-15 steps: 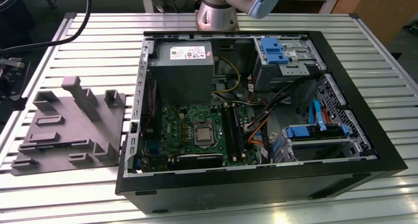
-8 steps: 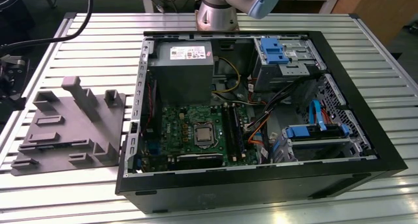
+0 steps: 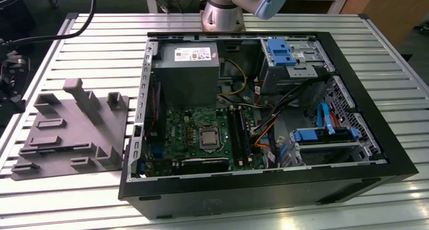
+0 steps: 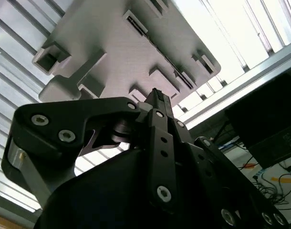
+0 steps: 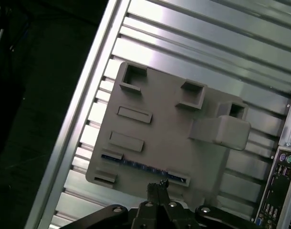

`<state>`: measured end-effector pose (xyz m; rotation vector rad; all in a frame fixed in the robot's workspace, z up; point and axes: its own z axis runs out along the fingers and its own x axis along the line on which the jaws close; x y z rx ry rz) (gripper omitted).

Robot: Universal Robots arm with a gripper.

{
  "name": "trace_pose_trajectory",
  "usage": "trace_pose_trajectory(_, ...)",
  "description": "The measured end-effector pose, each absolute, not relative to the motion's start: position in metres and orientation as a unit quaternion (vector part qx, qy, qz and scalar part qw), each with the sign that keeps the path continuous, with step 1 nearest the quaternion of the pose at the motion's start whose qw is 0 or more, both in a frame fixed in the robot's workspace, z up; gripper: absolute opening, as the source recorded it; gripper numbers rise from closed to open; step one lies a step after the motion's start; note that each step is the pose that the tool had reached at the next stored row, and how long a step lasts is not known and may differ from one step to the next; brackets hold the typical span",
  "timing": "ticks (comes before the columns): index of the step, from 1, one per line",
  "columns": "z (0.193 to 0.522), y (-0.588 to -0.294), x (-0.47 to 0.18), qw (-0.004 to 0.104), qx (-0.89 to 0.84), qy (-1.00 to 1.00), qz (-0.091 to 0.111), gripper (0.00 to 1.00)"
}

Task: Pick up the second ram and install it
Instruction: 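Pick up the second ram and move it above second insertion slot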

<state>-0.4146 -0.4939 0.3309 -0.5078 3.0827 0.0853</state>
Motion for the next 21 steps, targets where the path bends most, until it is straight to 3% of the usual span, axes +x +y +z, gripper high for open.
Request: trace_pose_trajectory(21,0.3308,-0.4939,-0.4146,0.005,-0.287,0.957,0.028,0.11)
